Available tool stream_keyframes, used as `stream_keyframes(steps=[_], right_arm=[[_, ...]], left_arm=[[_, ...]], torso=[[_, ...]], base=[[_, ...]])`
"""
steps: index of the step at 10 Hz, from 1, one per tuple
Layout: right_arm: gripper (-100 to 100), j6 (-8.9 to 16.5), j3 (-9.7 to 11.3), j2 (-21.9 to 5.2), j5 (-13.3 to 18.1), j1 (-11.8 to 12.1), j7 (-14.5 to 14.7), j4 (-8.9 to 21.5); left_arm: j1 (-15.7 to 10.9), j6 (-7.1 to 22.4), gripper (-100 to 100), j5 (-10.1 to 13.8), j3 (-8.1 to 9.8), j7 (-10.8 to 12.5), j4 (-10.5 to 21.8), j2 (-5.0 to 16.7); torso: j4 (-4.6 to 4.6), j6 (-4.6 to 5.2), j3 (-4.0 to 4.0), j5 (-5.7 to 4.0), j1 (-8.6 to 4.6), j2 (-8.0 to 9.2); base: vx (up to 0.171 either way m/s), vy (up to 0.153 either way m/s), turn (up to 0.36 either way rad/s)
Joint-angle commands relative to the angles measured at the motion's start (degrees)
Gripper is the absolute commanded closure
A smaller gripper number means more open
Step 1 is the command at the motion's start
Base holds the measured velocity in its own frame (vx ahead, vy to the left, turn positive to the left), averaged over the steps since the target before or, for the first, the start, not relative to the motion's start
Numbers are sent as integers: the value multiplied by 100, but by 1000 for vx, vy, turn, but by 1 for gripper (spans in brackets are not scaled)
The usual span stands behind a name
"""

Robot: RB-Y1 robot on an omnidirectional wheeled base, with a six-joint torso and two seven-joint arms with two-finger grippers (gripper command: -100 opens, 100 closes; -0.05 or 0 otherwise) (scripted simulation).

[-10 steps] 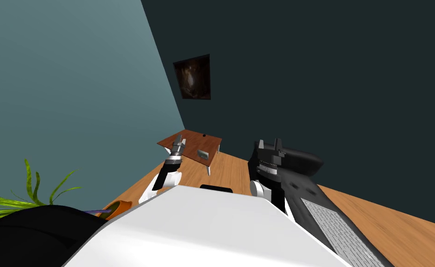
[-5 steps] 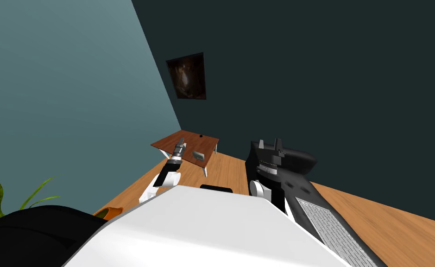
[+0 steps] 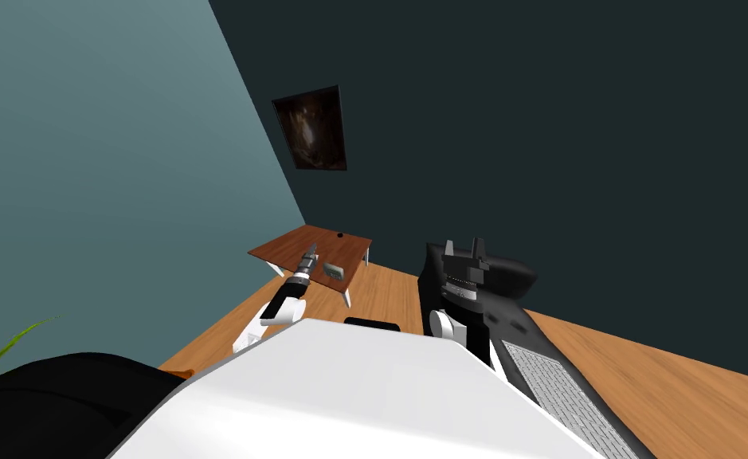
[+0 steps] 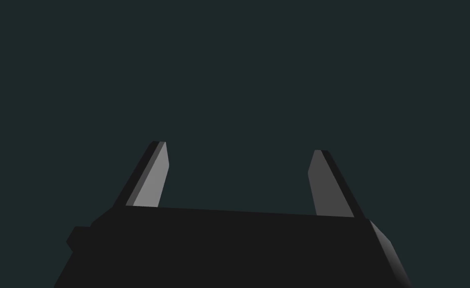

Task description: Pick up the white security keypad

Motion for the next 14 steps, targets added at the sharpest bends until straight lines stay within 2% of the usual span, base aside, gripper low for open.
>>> stream_keyframes(steps=[1, 2, 3, 5, 6, 7, 8, 9, 10, 11, 12, 13, 14], right_arm=[[0, 0, 0, 0, 0, 0, 0, 0], [0, 0, 0, 0, 0, 0, 0, 0], [0, 0, 0, 0, 0, 0, 0, 0], [0, 0, 0, 0, 0, 0, 0, 0], [0, 0, 0, 0, 0, 0, 0, 0], [0, 0, 0, 0, 0, 0, 0, 0], [0, 0, 0, 0, 0, 0, 0, 0], [0, 0, 0, 0, 0, 0, 0, 0], [0, 0, 0, 0, 0, 0, 0, 0], [0, 0, -1, -1, 0, 0, 0, 0], [0, 0, 0, -1, 0, 0, 0, 0], [0, 0, -1, -1, 0, 0, 0, 0], [0, 0, -1, -1, 0, 0, 0, 0]], left_arm=[[-8, 286, -100, 120, -1, -146, 168, 28], [-20, 506, -100, 253, 25, -241, 321, 108], [-20, 595, -100, 253, 25, -241, 345, 108], [-57, 1004, -100, 531, 72, -443, 735, 281], [-57, 1135, -100, 531, 72, -443, 735, 281], [-82, 1355, -100, 676, 93, -552, 946, 376], [-82, 1420, -100, 676, 93, -552, 946, 376], [-112, 1614, -100, 826, 113, -664, 1168, 476], [-112, 1713, -100, 826, 113, -664, 1168, 476], [-148, 1941, -100, 979, 130, -780, 1383, 582], [-148, 2014, -100, 979, 130, -780, 1400, 582], [-189, 2248, -100, 1135, 145, -900, 1615, 693], [-189, 2322, -100, 1135, 145, -900, 1642, 693]], torso=[[0, 0, 0, 0, 0, 0], [0, 2, -2, 1, 1, -5], [-2, 2, -6, 0, -6, -11], [-1, 1, -3, 2, 6, -4], [-2, 1, -7, 1, 3, -12], [-2, -1, -5, 2, 8, -8], [-2, 1, -5, 3, 11, -9], [-1, 0, -2, 3, 16, -2], [-1, 1, -3, 4, 17, -6], [0, 0, -1, 4, 20, -2], [-1, 1, -4, 4, 19, -8], [-2, 0, -4, 4, 21, -7], [-2, 0, -7, 5, 23, -12]], base=[[69, -72, -30], [90, -98, -82], [72, -74, -24], [79, -72, -54], [81, -61, -19], [78, -54, -21], [62, -39, -30], [74, -38, -45], [62, -31, -21], [84, -35, -44], [79, -29, -21], [95, -24, -31], [73, -17, -24]])
